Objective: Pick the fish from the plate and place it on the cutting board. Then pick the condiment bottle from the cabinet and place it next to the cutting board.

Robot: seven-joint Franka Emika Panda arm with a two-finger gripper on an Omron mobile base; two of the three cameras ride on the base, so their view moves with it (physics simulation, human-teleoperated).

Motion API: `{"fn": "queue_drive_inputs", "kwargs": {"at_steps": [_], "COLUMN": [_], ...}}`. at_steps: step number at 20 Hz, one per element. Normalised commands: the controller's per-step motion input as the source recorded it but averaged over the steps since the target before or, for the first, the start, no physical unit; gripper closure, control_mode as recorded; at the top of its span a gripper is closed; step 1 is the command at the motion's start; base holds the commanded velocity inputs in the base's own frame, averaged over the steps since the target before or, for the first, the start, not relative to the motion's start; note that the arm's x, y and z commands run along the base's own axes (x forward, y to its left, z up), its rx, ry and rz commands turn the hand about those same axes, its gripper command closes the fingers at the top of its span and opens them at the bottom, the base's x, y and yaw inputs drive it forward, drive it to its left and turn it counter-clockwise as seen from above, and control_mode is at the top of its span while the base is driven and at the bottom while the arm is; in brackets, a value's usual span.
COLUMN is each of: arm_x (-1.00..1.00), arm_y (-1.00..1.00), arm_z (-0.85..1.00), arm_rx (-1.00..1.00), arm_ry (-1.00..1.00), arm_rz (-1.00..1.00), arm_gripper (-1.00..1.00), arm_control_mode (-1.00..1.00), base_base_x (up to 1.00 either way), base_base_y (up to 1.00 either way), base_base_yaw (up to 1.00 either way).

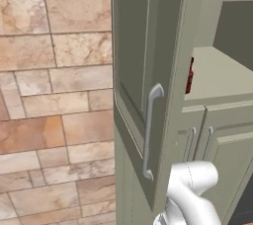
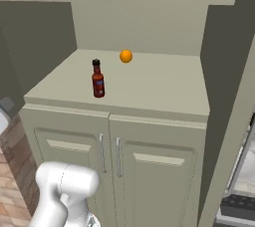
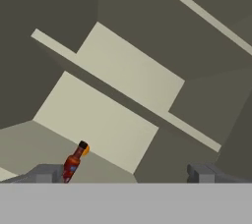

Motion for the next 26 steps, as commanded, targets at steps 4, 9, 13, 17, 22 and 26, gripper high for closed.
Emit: {"fn": "queue_drive_inputs", "kwargs": {"at_steps": [4,9,13,17,22,26], "arm_x": [0.00,0.00,0.00,0.00,0.00,0.00], "arm_y": [0.00,0.00,0.00,0.00,0.00,0.00], "arm_z": [0.00,0.00,0.00,0.00,0.00,0.00], "arm_rx": [0.00,0.00,0.00,0.00,0.00,0.00], "arm_ry": [0.00,0.00,0.00,0.00,0.00,0.00], "arm_rz": [0.00,0.00,0.00,0.00,0.00,0.00], "arm_gripper": [-1.00,-1.00,-1.00,-1.00,-1.00,-1.00], "arm_control_mode": [1.00,1.00,1.00,1.00,1.00,-1.00], "base_base_x": [0.37,0.33,0.27,0.16,0.00,0.00], "base_base_y": [0.10,0.09,0.05,0.00,0.00,0.00], "base_base_yaw": [0.00,0.00,0.00,0.00,0.00,0.00]}}
